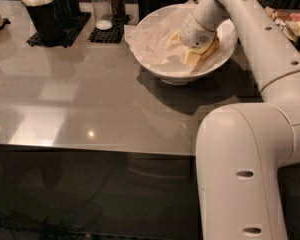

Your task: Pick banana from white bowl

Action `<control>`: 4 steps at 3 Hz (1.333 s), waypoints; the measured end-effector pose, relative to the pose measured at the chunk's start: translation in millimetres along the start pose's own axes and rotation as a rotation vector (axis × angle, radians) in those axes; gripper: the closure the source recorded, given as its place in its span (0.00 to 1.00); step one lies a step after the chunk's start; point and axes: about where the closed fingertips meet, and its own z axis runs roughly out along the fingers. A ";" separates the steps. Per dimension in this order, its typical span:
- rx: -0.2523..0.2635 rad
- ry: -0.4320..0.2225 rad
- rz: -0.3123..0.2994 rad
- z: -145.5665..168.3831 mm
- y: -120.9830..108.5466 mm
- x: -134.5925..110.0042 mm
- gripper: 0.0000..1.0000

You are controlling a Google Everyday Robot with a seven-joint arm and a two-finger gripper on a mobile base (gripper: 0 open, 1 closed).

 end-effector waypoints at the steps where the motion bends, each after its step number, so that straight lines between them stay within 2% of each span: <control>1: 0.004 0.003 0.002 2.5 -3.1 4.3 0.25; 2: 0.004 0.005 0.005 3.7 -3.6 6.0 0.43; 4: 0.001 0.001 0.022 6.0 -2.3 10.9 0.91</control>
Offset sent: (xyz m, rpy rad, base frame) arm -0.0078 -0.0180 -0.0056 -0.0382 0.0580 0.0068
